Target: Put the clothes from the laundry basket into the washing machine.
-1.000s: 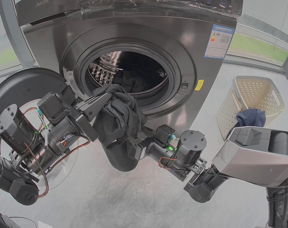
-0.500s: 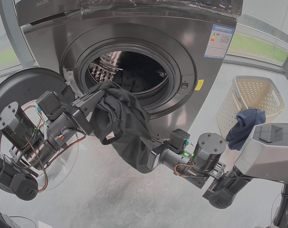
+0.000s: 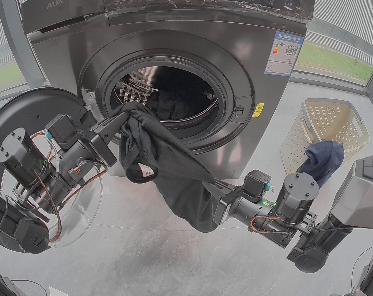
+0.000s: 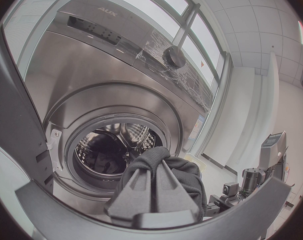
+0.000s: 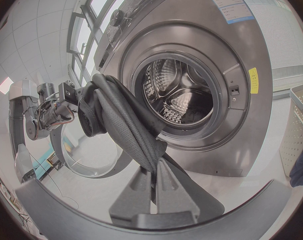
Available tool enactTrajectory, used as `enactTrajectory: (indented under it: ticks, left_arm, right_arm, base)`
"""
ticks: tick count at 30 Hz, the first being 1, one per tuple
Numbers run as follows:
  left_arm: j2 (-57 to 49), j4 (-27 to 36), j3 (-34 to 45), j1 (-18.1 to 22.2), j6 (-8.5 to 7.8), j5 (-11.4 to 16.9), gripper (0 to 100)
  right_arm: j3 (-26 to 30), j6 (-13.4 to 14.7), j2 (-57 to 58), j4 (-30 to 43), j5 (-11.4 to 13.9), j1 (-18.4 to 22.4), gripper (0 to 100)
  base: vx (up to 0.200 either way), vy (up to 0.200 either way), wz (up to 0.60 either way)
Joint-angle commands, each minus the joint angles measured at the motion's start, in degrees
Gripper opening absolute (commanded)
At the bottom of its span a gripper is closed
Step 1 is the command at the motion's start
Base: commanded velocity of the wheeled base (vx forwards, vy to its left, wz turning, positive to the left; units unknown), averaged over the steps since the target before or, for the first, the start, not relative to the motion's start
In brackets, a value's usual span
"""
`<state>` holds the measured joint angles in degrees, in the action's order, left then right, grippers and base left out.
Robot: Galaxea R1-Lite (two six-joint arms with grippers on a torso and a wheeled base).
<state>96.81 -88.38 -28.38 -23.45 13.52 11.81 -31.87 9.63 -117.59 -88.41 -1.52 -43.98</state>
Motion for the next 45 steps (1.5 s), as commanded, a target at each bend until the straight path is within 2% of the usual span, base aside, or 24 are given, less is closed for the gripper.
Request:
enactTrajectory:
  ticks: [1,3,4,13,19,22,23,32,36,39,42,43,45]
  left_arm:
    - [-0.39,-0.12,-0.10,-0.28,0.02,-0.04,0]
    - [-0.57,-0.12,-0.10,-0.36,0.02,-0.12,0]
    - [-0.57,-0.21,-0.10,-0.72,0.02,-0.12,0]
    - [-1.62,-0.21,-0.18,-3.18,-0.16,-0.12,0]
    - [-1.62,-0.21,-0.10,-3.44,-0.25,-0.04,0]
    - [-1.62,-0.21,-0.10,-3.44,-0.25,-0.04,0]
    - [-1.62,-0.21,-0.10,-3.44,-0.25,-0.04,0]
    - [-1.62,-0.21,-0.18,-3.44,-0.25,-0.12,0]
    - [-1.44,-0.21,-0.01,-3.53,-0.34,-0.12,0]
    - [-1.53,-0.21,0.08,-3.53,-0.34,-0.12,0]
    - [-1.53,-0.21,0.08,-4.06,-0.34,-0.12,0]
    - [-1.53,-0.21,0.17,-4.23,-0.34,-0.12,0]
    - [-1.53,-0.21,0.25,-4.32,-0.34,-0.12,0]
  right_arm:
    - [-0.13,-0.14,-0.89,0.08,-0.06,0.13,0]
    - [-0.04,-0.14,-1.50,0.08,-0.06,-0.05,0]
    - [-0.04,-0.05,-1.59,0.08,-0.06,-0.23,100]
    - [-0.92,-0.23,-1.50,0.16,0.29,-0.58,100]
    - [-8.83,-0.49,-2.47,0.87,0.56,-0.66,100]
    - [-9.00,-0.49,-2.56,0.87,0.56,-0.66,100]
    - [-13.66,-0.93,-4.58,1.48,0.56,-0.40,100]
    - [-17.79,-1.98,-8.36,2.19,0.73,-1.19,100]
    - [-19.20,-2.78,-9.41,2.27,2.49,-1.90,100]
    - [-20.52,-2.86,-10.38,2.27,2.49,-1.98,100]
    - [-24.38,-2.95,-12.22,2.27,2.58,-1.63,100]
    - [-26.84,-2.95,-13.45,2.36,2.58,-1.37,0]
    - [-28.51,-2.95,-14.07,2.54,2.58,-1.19,0]
  base:
    - [0.000,0.000,0.00]
    - [0.000,0.000,0.00]
    - [0.000,0.000,0.00]
    - [0.000,0.000,0.00]
    - [0.000,0.000,0.00]
    - [0.000,0.000,0.00]
    - [0.000,0.000,0.00]
    - [0.000,0.000,0.00]
    - [0.000,0.000,0.00]
    - [0.000,0.000,0.00]
    - [0.000,0.000,0.00]
    - [0.000,0.000,0.00]
    - [0.000,0.000,0.00]
